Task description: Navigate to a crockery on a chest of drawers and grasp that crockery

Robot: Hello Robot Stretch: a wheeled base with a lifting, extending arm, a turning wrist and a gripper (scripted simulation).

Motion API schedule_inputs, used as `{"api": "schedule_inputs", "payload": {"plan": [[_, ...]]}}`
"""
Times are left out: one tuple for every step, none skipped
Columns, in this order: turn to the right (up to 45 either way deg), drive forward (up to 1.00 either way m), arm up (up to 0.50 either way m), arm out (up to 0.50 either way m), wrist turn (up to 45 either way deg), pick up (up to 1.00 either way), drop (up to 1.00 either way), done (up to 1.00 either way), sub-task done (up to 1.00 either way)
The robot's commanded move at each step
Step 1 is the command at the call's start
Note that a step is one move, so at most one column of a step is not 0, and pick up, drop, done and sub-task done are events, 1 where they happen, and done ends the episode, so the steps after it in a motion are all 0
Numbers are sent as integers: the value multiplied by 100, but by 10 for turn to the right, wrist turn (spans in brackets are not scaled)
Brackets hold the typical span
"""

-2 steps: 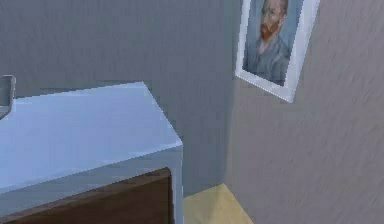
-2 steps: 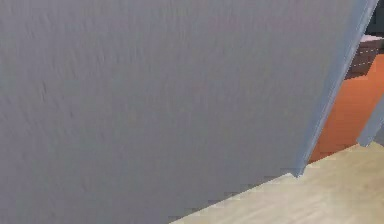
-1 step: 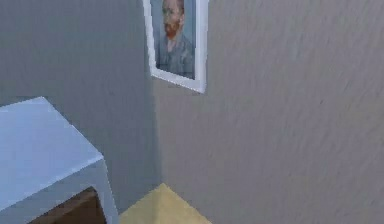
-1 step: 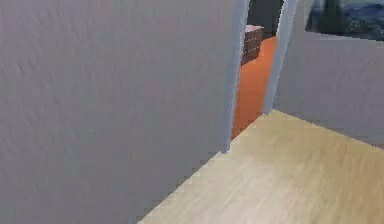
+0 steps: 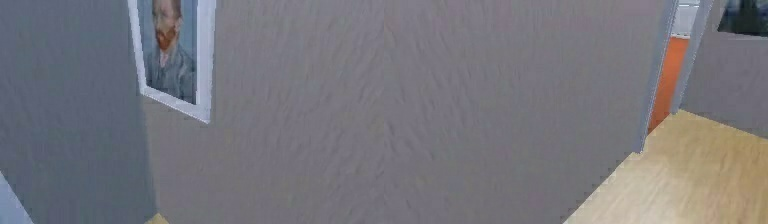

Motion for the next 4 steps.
{"api": "schedule_inputs", "payload": {"plan": [[0, 30, 0, 0, 0, 0, 0, 0, 0], [-360, 0, 0, 0, 0, 0, 0, 0, 0], [0, 25, 0, 0, 0, 0, 0, 0, 0], [-450, 0, 0, 0, 0, 0, 0, 0, 0]]}}
